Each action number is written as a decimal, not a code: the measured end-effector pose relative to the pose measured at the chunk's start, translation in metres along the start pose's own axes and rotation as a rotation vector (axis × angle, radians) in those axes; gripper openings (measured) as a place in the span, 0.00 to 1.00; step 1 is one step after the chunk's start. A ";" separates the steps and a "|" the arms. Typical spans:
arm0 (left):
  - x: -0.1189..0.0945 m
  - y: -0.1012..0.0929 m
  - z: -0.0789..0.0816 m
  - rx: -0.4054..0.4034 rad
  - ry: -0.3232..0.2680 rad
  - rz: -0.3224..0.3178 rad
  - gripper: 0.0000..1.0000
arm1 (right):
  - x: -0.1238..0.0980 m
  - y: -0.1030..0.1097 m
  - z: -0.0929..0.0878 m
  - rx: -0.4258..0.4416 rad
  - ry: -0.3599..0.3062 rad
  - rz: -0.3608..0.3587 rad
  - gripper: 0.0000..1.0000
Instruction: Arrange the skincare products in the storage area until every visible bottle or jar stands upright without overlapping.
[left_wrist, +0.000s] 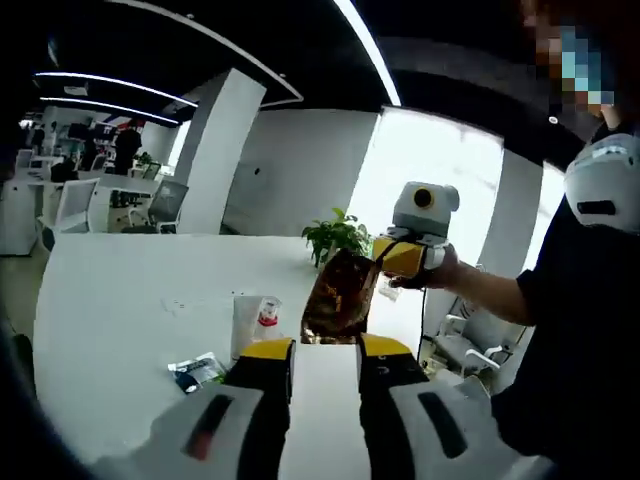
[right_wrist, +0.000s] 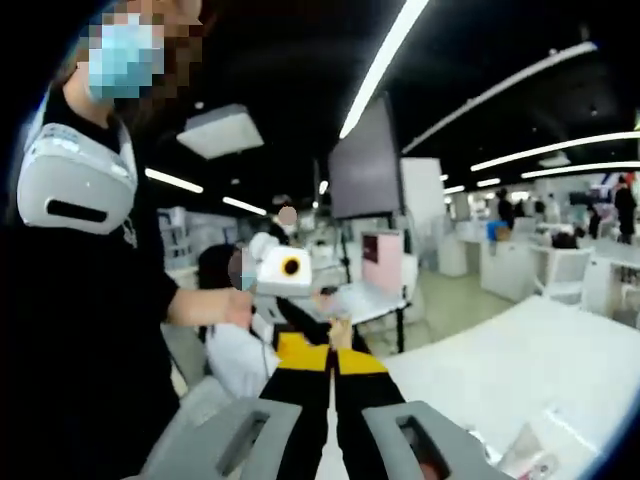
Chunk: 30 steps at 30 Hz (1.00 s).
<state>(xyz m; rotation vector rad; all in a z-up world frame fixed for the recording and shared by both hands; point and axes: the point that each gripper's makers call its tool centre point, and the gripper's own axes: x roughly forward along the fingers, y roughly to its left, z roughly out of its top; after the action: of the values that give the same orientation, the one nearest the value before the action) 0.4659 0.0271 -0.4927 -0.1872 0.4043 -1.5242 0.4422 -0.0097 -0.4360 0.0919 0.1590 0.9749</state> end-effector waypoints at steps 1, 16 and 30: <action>0.002 -0.002 0.000 -0.024 -0.013 -0.012 0.27 | 0.000 0.000 0.002 -0.001 -0.007 0.000 0.00; 0.009 -0.013 0.025 -0.117 -0.108 -0.053 0.03 | -0.011 -0.010 -0.005 0.020 -0.011 -0.094 0.00; 0.005 -0.033 0.031 -0.030 0.199 -0.164 0.01 | -0.006 0.009 -0.023 0.044 0.058 -0.027 0.04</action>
<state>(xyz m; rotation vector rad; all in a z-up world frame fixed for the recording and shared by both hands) 0.4465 0.0165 -0.4530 -0.0941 0.5815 -1.7058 0.4274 -0.0092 -0.4569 0.1021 0.2344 0.9477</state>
